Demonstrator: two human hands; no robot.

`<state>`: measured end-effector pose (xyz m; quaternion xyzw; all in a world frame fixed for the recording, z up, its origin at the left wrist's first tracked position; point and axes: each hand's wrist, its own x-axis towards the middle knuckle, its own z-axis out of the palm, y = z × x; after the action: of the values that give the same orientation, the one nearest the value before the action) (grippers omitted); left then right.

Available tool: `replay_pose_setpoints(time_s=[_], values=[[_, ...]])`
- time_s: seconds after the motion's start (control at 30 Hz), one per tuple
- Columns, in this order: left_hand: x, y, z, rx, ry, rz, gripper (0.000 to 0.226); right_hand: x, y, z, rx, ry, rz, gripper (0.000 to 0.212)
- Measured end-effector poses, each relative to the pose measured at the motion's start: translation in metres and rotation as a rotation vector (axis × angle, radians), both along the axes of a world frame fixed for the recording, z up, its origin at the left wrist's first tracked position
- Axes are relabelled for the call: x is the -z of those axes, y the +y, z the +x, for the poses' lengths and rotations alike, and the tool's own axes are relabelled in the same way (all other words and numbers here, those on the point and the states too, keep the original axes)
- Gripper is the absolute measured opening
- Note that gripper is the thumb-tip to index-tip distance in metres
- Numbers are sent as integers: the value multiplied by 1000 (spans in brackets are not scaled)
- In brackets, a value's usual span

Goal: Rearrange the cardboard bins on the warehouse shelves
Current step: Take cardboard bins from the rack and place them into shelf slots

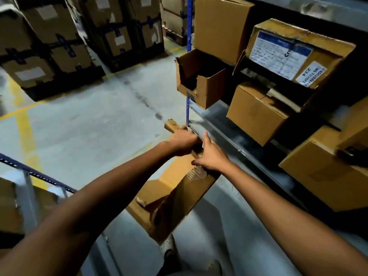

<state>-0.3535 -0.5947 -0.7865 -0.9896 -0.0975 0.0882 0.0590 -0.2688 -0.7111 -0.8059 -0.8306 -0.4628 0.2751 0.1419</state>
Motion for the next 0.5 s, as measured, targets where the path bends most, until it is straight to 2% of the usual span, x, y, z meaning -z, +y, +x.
replay_pose_setpoints(time_s=[0.07, 0.2, 0.33, 0.5], values=[[1, -5, 5, 35, -21, -7, 32, 7, -2, -2, 65, -18, -50, 112], [8, -11, 8, 48, -86, -29, 30, 10, -7, -8, 180, -146, 1, 69], [22, -17, 5, -12, -370, -103, 21, 11, -14, -3, 246, -242, 134, 25], [7, -37, -18, -366, -620, -317, 39, 28, -26, 18, 487, -178, 116, 21]])
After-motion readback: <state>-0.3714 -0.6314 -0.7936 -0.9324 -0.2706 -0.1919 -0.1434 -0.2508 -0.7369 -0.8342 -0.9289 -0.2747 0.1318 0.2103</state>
